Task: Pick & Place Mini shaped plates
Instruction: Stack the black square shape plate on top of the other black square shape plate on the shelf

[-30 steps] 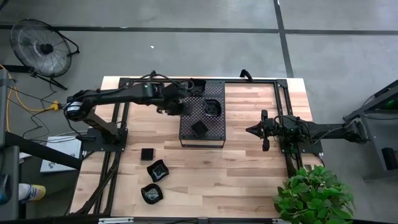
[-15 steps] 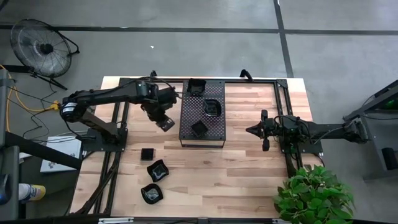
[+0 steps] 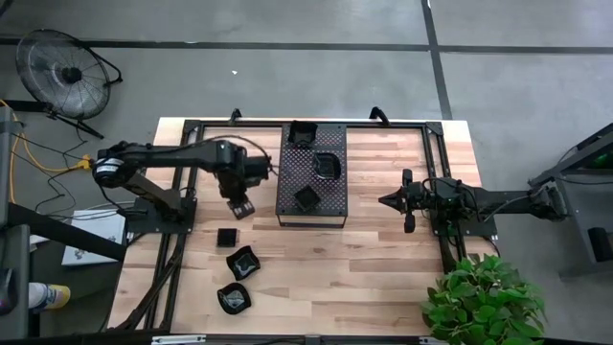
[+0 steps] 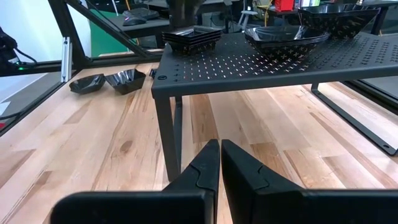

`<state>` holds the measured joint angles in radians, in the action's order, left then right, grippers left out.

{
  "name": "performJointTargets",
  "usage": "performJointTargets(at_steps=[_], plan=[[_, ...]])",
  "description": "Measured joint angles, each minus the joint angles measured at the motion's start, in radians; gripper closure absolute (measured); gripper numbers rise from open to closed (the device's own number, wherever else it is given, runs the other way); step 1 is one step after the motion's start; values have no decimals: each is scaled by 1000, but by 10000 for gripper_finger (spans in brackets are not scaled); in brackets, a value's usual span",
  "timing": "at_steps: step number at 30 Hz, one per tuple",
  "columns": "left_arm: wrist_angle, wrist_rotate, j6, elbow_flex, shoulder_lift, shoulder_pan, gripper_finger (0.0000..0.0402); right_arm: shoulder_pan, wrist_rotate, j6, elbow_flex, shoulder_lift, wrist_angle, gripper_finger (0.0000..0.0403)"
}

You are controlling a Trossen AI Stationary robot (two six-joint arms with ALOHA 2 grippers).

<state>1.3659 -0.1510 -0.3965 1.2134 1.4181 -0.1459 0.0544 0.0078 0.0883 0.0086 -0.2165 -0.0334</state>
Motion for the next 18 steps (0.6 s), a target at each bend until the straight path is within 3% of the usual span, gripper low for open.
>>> performJointTargets(at_steps=[14,18], plan=[[-39,13,-78,-106,0,172,293,0,0,0,0,0,0,391],[-93,72,-48,-129,0,231,293,0,0,0,0,0,0,391]])
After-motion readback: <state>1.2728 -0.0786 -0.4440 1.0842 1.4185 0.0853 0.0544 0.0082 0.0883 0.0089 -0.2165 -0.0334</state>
